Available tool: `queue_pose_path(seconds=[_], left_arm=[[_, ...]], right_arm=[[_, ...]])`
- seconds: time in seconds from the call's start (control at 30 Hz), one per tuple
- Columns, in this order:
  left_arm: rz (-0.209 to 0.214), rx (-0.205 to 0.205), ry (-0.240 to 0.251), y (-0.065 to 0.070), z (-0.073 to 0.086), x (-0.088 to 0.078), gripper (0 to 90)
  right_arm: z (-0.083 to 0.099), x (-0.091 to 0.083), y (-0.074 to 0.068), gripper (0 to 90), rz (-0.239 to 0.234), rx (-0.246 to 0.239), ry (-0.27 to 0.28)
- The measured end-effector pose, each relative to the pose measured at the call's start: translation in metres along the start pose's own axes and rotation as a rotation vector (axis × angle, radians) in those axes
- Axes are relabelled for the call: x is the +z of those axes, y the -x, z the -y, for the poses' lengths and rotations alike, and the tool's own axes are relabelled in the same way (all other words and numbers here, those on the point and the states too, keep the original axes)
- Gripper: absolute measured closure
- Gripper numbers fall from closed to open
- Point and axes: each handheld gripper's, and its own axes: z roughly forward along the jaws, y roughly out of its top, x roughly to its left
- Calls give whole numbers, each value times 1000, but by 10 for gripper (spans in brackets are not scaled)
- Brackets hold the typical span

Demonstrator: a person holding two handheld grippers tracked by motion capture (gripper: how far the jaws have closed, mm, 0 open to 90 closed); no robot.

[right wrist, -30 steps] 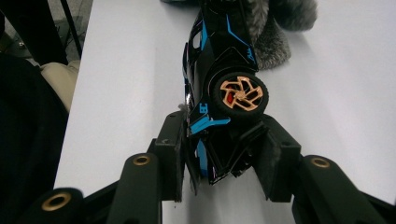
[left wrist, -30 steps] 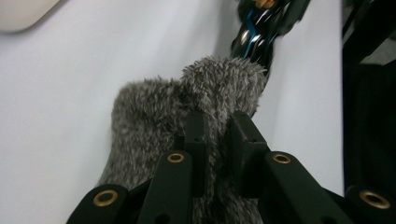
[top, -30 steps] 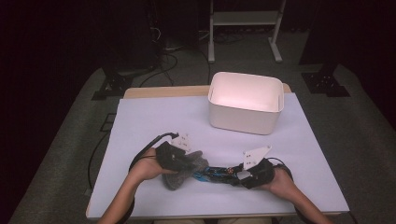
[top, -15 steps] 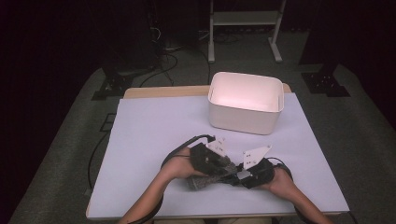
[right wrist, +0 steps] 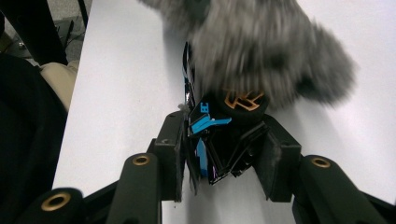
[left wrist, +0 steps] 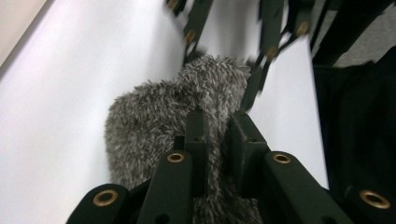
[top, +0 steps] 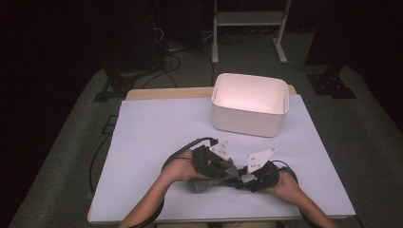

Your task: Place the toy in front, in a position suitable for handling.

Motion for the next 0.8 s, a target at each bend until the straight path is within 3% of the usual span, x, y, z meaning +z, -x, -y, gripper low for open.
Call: queue_pose_path(seconds=[0.2,0.4,0.53,0.8], left_arm=[[-42,-55,2,-6,21,-21,790],[-60,-68,-12,-17,17,-27,790],[-55,-78,-23,-24,14,-19,790],[-16,-118,39,-24,25,-16,790]], right_arm=[[-2,1,2,563,0,-3,-5],[-10,5,15,556,14,-24,-22],[-10,8,26,554,14,-7,-13],[-7,7,24,535,16,50,17]])
